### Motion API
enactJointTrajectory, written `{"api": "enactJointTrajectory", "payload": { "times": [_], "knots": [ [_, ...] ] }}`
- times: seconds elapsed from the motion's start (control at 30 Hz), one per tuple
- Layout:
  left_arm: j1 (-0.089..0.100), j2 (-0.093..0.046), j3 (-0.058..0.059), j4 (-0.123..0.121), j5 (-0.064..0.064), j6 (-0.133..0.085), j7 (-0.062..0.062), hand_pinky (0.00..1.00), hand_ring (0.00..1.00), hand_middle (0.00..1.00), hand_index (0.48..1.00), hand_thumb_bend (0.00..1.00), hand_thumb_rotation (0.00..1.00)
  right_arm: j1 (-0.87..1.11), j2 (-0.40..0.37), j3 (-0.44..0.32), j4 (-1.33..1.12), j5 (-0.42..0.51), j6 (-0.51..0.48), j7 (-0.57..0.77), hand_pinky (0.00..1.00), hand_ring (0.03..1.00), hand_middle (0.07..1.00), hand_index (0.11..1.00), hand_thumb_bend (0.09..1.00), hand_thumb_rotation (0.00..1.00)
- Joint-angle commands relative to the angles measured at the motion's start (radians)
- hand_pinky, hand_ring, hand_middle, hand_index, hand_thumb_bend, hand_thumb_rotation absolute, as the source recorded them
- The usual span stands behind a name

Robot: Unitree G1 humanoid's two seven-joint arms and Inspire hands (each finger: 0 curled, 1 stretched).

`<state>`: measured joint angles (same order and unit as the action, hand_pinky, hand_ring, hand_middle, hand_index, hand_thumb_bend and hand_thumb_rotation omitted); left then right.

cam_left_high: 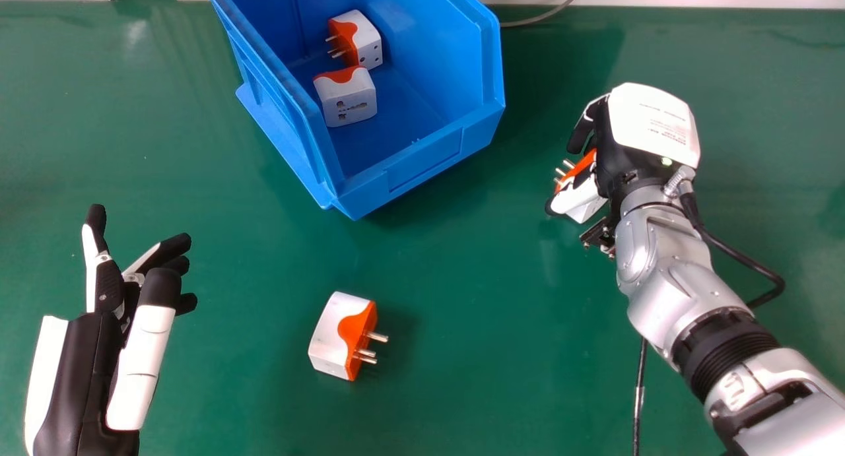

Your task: Pick all objects and put in blue box

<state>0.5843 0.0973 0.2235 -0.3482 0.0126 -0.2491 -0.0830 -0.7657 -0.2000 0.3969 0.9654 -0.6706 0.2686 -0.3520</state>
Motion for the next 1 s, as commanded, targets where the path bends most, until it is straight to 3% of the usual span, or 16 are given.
{"api": "enactJointTrajectory", "payload": {
  "times": [0.0, 0.2, 0.33, 0.53, 0.67, 0.83, 0.97],
  "knots": [
    [0.007, 0.007, 0.011, -0.029, 0.004, -0.005, 0.006, 0.73, 0.84, 0.86, 0.895, 0.9, 0.98, -0.042, -0.017, -0.004, -0.007, -0.003, -0.015, -0.032, 0.33, 0.41, 0.505, 0.499, 0.493, 0.0],
    [0.009, 0.003, 0.009, -0.033, 0.0, -0.005, 0.006, 0.73, 0.84, 0.86, 0.895, 0.9, 0.98, -0.014, -0.024, -0.012, -0.059, 0.0, -0.028, -0.056, 0.32, 0.418, 0.513, 0.501, 0.493, 0.0],
    [0.01, 0.004, 0.008, -0.037, 0.005, -0.003, 0.007, 0.73, 0.84, 0.86, 0.894, 0.91, 0.99, 0.049, -0.014, -0.039, -0.19, 0.013, -0.005, -0.061, 0.32, 0.416, 0.513, 0.513, 0.492, 0.0],
    [0.003, 0.004, 0.007, -0.032, 0.009, -0.002, 0.008, 0.73, 0.84, 0.86, 0.894, 0.91, 0.99, 0.207, 0.006, -0.062, -0.522, 0.001, 0.062, -0.025, 0.29, 0.414, 0.527, 0.557, 0.484, 0.0],
    [0.0, 0.0, 0.002, -0.033, 0.006, 0.002, 0.008, 0.73, 0.84, 0.85, 0.894, 0.91, 0.99, 0.31, -0.001, -0.025, -0.74, -0.055, 0.103, 0.03, 0.28, 0.414, 0.535, 0.556, 0.482, 0.0],
    [-0.001, -0.003, -0.007, -0.044, 0.02, 0.009, 0.013, 0.73, 0.84, 0.85, 0.891, 0.92, 0.98, 0.388, -0.006, 0.002, -0.957, -0.081, 0.097, 0.126, 0.29, 0.414, 0.524, 0.562, 0.482, 0.0],
    [-0.008, -0.003, -0.007, -0.038, 0.026, 0.013, 0.016, 0.73, 0.84, 0.85, 0.89, 0.92, 0.99, 0.367, 0.014, 0.01, -1.018, -0.073, 0.081, 0.17, 0.28, 0.413, 0.518, 0.57, 0.481, 0.0]
  ]
}}
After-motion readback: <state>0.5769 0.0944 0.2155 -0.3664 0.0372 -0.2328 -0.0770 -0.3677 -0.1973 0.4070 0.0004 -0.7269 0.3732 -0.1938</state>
